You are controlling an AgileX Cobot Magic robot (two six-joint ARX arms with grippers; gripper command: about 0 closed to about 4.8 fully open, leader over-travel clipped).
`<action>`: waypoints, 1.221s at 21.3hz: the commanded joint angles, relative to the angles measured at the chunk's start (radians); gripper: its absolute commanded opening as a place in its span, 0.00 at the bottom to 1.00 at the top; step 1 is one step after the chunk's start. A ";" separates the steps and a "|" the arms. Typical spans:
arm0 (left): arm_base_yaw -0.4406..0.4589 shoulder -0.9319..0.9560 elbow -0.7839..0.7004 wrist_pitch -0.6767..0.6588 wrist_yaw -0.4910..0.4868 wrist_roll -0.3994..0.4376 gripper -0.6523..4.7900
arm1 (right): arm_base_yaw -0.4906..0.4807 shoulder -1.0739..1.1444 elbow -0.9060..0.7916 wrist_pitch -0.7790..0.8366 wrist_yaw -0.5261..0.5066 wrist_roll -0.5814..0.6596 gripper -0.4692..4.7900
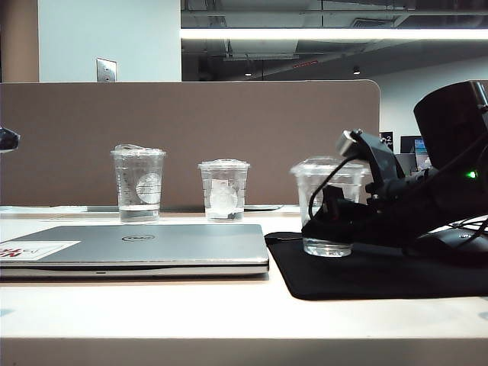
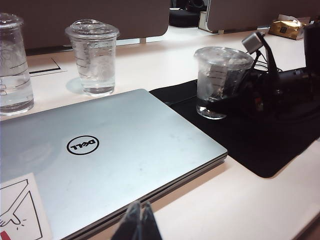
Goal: Pick up the coffee cup on the right and place it on the right side of the laptop.
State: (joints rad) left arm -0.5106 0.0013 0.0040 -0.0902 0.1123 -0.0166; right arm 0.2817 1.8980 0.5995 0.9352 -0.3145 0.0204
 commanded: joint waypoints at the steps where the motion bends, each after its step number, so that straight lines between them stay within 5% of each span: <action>1: 0.000 0.000 0.003 0.009 0.000 0.002 0.11 | 0.001 -0.006 0.001 -0.017 0.001 0.002 0.97; 14: 0.001 0.000 0.003 0.009 0.000 0.002 0.11 | 0.000 -0.063 -0.053 -0.026 0.026 0.039 1.00; 21: 0.001 0.000 0.003 0.009 0.000 0.002 0.11 | 0.000 -0.261 -0.187 -0.035 0.056 0.040 1.00; 26: 0.002 0.000 0.003 0.010 0.000 0.002 0.11 | 0.000 -0.440 -0.249 -0.185 0.098 0.059 1.00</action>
State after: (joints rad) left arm -0.5106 0.0013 0.0040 -0.0902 0.1123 -0.0166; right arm 0.2817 1.5028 0.3622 0.8085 -0.2379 0.0643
